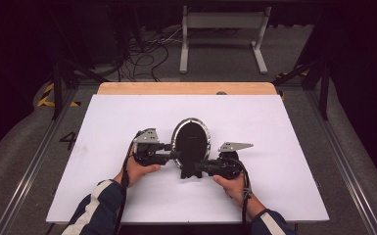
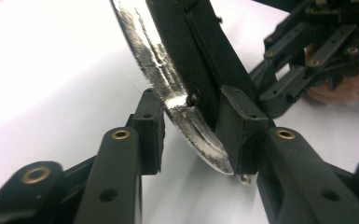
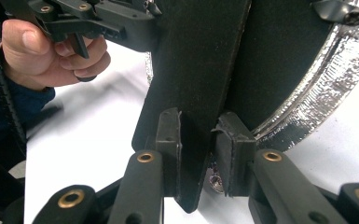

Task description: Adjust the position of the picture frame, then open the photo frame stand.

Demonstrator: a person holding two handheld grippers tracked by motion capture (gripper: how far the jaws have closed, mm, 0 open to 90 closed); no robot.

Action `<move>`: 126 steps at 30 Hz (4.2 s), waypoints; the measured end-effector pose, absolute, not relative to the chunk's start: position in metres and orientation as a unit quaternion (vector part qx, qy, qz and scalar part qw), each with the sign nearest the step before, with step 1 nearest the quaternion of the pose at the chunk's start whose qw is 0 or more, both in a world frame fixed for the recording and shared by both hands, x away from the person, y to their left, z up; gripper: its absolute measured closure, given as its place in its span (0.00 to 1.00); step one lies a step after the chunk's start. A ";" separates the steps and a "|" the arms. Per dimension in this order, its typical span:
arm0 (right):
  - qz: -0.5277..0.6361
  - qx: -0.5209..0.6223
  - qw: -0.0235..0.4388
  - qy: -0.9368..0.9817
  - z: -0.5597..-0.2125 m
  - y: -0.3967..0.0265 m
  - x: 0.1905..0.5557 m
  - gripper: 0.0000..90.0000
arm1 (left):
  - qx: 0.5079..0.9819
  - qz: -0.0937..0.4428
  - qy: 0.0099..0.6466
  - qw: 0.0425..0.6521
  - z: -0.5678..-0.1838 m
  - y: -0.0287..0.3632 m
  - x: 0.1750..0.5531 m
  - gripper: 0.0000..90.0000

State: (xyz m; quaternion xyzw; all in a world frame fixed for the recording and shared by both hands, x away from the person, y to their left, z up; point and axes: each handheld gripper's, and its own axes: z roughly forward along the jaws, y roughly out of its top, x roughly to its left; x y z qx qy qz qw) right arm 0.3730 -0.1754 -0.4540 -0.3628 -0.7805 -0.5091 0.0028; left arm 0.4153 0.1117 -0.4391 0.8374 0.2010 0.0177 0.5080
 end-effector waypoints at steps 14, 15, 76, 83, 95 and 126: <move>-0.510 -0.360 -0.012 -0.781 -0.453 -0.176 0.370 0.82 | 0.850 0.048 0.183 0.491 -0.434 0.102 0.409 0.67; -0.510 -0.361 -0.013 -0.781 -0.453 -0.176 0.369 0.82 | 0.850 0.049 0.180 0.492 -0.434 0.102 0.410 0.67; -0.500 -0.345 -0.045 -0.793 -0.441 -0.178 0.365 0.86 | 0.827 0.223 0.171 0.487 -0.438 0.085 0.401 0.71; -0.479 -0.338 -0.051 -0.808 -0.441 -0.173 0.363 0.85 | 0.824 0.255 0.180 0.472 -0.444 0.086 0.402 0.74; -0.462 -0.336 -0.068 -0.818 -0.445 -0.170 0.362 0.86 | 0.824 0.267 0.185 0.464 -0.449 0.084 0.401 0.74; -0.461 -0.284 -0.165 -0.824 -0.429 -0.175 0.342 0.86 | 0.831 0.230 0.180 0.474 -0.440 0.096 0.398 0.75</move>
